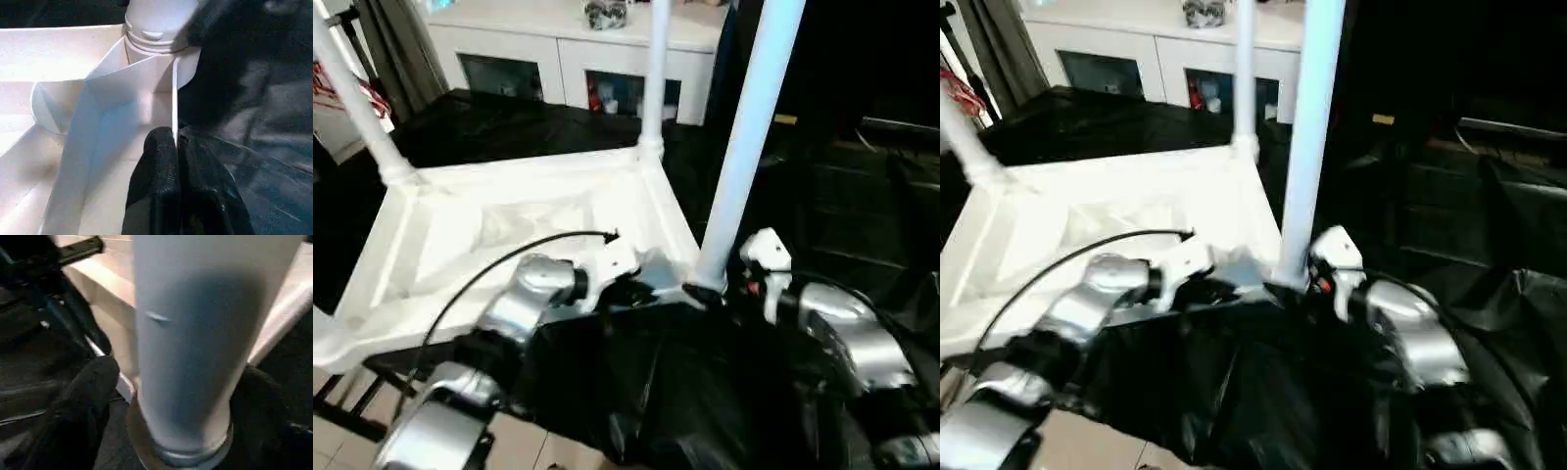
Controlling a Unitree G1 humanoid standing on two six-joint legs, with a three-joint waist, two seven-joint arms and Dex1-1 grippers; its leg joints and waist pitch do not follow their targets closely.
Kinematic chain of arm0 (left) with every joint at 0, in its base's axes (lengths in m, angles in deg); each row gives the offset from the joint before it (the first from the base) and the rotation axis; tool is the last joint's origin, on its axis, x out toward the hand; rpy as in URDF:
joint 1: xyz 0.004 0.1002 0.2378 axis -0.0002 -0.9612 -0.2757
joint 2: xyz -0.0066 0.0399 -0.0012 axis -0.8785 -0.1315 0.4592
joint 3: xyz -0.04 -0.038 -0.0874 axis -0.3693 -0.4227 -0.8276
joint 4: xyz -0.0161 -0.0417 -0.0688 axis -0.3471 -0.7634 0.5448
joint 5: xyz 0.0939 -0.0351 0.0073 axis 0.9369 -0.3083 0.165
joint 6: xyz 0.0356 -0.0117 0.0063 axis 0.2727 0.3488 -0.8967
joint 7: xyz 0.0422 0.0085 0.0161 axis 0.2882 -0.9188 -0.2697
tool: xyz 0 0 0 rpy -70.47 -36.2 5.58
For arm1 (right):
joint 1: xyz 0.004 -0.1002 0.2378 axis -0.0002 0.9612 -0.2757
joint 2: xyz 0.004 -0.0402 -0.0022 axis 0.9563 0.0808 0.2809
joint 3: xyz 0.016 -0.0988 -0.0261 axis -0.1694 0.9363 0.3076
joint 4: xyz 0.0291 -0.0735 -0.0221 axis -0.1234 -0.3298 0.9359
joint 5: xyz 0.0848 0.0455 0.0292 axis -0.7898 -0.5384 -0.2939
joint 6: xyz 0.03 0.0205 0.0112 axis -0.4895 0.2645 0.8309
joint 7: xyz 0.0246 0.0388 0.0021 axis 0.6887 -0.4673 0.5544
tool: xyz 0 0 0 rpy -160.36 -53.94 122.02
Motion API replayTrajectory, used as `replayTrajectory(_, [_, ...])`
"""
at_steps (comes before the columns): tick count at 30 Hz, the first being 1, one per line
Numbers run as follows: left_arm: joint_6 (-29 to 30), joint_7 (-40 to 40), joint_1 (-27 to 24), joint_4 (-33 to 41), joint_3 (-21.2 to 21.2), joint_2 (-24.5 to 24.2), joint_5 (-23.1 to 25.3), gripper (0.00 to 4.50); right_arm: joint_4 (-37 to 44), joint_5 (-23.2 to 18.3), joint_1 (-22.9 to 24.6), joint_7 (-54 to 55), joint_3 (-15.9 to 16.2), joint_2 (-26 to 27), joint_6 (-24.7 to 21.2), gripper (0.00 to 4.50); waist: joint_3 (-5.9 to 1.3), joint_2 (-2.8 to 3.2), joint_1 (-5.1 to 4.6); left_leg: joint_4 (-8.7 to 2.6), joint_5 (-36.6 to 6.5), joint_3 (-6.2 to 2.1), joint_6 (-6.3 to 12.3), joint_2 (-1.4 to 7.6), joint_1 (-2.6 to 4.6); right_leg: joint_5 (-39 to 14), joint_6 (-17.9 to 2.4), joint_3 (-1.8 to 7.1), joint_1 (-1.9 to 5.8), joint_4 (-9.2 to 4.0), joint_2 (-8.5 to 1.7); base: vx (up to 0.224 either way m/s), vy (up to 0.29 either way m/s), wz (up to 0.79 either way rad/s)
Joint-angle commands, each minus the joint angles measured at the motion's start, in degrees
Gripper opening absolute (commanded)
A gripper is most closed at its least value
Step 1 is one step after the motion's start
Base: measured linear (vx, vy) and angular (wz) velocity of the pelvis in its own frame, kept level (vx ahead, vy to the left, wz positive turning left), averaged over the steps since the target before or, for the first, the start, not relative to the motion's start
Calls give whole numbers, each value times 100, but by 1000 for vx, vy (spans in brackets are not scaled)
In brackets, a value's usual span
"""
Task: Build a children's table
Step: Rotate leg to tighten
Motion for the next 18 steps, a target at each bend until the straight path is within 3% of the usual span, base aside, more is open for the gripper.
replayTrajectory(1, [-97, 234, 21, 281, 84, -6, -171, 0, 168, -100, 83, -260, 189, 11, -143, 338, -319, -47, 18, -407, -1172, -132, 476, 351, 43, -1352, -1319, 270, 282, -427, -426, 0, 0, 0])
replayTrajectory(7, [-86, 448, -18, 333, 94, -140, -171, 0, 285, -17, 154, -570, 343, -202, -216, 287, -318, -41, 82, -398, -1095, -119, 471, 355, 55, -1223, -1362, 270, 275, -410, -428, 0, 0, 0])
replayTrajectory(18, [-13, 533, -27, 376, 103, -220, -199, 0, 338, -24, 201, -789, 496, -325, -256, 215, -325, -56, 87, -394, -1077, -123, 441, 346, 52, -1276, -1314, 270, 283, -411, -432, 0, 0, 0])
